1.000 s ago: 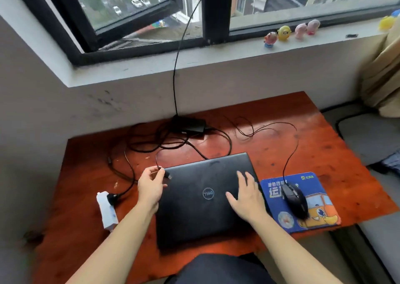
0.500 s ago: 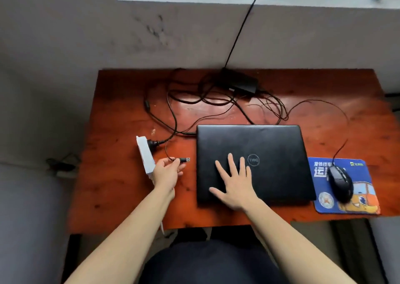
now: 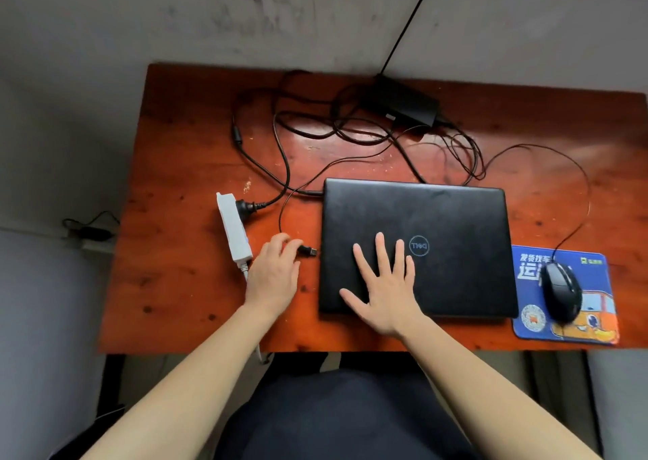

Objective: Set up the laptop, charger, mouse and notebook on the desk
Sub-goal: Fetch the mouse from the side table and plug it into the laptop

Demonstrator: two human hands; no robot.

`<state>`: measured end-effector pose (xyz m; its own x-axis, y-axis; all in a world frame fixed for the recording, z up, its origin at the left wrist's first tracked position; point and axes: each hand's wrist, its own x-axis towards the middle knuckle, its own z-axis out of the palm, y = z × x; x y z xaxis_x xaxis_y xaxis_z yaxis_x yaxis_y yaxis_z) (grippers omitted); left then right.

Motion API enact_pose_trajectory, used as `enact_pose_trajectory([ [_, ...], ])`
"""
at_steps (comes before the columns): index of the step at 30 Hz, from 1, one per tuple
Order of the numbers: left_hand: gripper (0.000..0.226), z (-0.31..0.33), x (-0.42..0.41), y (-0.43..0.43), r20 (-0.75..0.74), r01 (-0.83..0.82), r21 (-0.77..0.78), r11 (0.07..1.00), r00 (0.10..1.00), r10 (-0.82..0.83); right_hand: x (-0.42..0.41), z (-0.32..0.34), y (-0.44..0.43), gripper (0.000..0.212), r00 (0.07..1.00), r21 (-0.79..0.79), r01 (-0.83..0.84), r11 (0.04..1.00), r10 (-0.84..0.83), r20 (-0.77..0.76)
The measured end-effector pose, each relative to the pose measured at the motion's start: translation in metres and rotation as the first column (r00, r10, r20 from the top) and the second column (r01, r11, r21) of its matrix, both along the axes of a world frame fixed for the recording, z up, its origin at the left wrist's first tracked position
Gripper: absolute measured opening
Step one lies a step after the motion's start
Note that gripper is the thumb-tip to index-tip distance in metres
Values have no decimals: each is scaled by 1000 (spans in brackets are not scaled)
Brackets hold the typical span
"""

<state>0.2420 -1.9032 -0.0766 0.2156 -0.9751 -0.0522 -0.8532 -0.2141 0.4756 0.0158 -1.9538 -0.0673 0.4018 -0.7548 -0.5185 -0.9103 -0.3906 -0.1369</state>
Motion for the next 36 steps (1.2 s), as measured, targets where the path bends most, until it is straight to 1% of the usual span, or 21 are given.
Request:
enact_pose_trajectory([
  [1,36,-1,3,-1,80,87,-17,996,993,-86,0,1,0,87,1000,3,1,1000,-1,-2],
  [2,37,-2,6,-3,129,145,-23,989,982,-141,1,1,0,87,1000,4,1,1000,-1,-4],
  [3,35,-3,8,-5,145,180,-20,983,974,-176,1,2,0,87,1000,4,1,1000,-1,-8],
  [5,28,-4,11,-10,121,202,-13,979,972,-199,2,3,0,87,1000,5,-2,1000,2,-17],
  [7,24,-6,12,-13,57,170,-12,985,984,-169,2,3,0,87,1000,7,-2,1000,2,-23],
  [11,24,-7,3,-16,-71,18,2,1000,997,-18,3,1,1,87,1000,-5,8,1000,-8,-26],
  [15,25,-8,-6,-17,-129,-20,29,999,991,23,4,-2,2,88,1000,-24,13,1000,-13,-25],
  [22,25,-7,1,-16,-94,79,15,997,993,-77,3,-6,3,88,1000,-39,11,999,-12,-26],
  [30,26,-4,-1,-31,-113,33,33,999,993,-29,2,-7,3,88,1000,-42,6,999,-7,-30],
  [33,24,-3,2,-31,-100,71,17,997,993,-69,1,-9,3,88,1000,-45,5,999,-6,-21],
  [36,24,-4,3,-26,-46,127,20,992,991,-126,0,-10,3,88,1000,-51,1,999,-2,-26],
])
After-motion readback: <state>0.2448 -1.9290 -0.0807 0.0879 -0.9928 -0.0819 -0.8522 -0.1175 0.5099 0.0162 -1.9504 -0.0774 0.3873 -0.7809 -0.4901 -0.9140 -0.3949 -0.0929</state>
